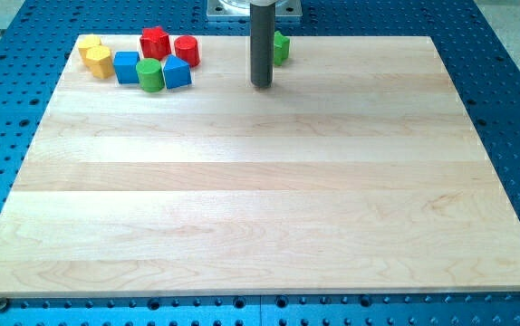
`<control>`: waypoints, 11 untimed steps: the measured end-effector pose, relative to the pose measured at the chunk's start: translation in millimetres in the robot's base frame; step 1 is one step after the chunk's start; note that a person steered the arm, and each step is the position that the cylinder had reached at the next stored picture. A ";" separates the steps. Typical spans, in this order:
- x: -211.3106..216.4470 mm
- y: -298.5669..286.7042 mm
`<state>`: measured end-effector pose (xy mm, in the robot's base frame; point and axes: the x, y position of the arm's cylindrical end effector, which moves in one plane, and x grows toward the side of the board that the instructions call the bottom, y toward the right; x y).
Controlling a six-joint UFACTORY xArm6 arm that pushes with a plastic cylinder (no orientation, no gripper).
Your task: Point your arm at the left center of the board
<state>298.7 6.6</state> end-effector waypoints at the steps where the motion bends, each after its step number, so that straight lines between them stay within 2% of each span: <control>1: 0.0 0.0; 4: 0.5 -5.0; 6: 41.5 -47.2; 7: 42.5 -36.8; 9: 92.9 -144.3; 11: 99.8 -283.6</control>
